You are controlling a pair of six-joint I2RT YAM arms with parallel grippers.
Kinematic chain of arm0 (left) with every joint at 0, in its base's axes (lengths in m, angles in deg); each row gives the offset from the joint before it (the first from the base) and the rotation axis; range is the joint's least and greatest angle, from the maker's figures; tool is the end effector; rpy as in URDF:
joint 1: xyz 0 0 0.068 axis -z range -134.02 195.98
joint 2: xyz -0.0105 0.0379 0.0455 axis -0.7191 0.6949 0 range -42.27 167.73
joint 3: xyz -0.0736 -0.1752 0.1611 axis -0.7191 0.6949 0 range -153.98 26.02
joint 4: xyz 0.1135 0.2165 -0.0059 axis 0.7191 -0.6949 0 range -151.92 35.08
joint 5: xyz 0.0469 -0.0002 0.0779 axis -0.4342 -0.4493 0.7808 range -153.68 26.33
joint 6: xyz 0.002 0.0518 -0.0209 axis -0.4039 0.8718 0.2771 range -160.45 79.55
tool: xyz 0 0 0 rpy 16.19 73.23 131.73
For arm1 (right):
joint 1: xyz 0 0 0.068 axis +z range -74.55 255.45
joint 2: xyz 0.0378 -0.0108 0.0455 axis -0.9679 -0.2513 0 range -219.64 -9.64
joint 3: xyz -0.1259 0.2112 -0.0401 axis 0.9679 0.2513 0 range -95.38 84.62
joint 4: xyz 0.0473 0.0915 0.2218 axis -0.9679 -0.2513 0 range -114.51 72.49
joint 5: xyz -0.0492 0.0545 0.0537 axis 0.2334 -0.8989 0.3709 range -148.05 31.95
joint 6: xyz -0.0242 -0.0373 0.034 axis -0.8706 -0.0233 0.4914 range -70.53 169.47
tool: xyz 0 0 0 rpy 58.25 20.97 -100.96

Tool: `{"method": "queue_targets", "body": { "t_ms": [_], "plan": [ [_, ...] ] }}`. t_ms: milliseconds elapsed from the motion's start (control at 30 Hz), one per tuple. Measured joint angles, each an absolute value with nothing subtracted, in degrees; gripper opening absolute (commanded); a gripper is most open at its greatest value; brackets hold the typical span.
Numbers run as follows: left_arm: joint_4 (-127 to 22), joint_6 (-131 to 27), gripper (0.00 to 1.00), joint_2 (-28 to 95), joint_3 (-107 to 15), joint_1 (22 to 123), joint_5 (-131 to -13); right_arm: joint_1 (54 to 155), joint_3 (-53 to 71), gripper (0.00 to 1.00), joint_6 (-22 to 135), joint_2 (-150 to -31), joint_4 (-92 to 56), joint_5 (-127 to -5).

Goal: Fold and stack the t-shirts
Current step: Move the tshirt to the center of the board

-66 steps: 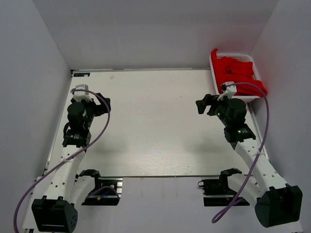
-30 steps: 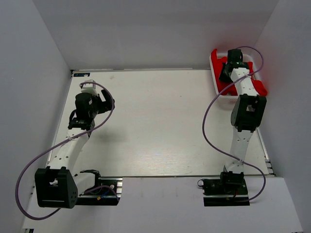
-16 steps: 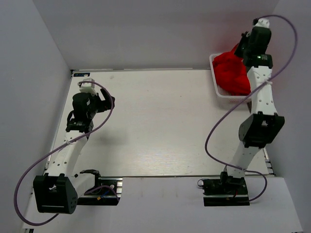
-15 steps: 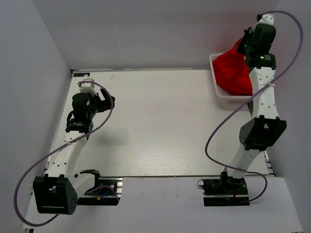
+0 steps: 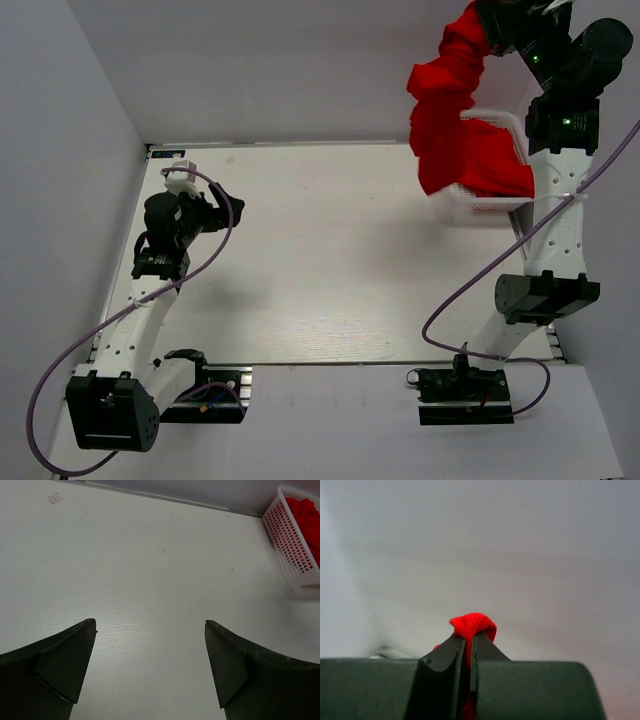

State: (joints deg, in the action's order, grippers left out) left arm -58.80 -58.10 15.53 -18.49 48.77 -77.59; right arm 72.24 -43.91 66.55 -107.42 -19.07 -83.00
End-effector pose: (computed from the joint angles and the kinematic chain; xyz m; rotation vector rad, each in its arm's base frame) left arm 0.2327 -0.0206 0.2895 -0.0753 1.8869 -0.4720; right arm 0.3123 -0.0012 0.5715 -0.2049 1.1045 0.4472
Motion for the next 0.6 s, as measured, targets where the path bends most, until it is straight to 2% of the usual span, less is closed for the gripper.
{"method": "queue_targets", "body": {
  "t_ms": [133,200,300,433,567,600],
  "plan": [
    [-59.2,-59.3,1.00,14.6,-18.5,48.8,-79.6,74.0,-43.6,0.00,73.6,-107.5,-13.8,-93.9],
    [-60.0,-60.0,1.00,13.9,-18.5,48.8,-80.0,76.0,-38.6,0.00,76.4,-105.1,-10.1,-99.0],
    [-61.8,-61.5,1.00,12.5,-18.5,48.8,-80.0,80.7,-22.4,0.00,77.6,-97.4,-5.4,-104.6],
    [-62.2,-64.1,1.00,10.3,-17.6,48.8,-80.4,87.0,2.0,0.00,75.7,-87.0,-1.5,-105.6],
    [-62.1,-66.1,1.00,9.2,-15.2,48.8,-81.8,91.6,23.3,0.01,74.4,-83.7,2.3,-104.2],
    [-62.1,-66.3,1.00,9.4,-15.0,48.8,-82.0,92.4,27.2,0.10,74.2,-84.4,2.1,-103.6]
  ]
}}
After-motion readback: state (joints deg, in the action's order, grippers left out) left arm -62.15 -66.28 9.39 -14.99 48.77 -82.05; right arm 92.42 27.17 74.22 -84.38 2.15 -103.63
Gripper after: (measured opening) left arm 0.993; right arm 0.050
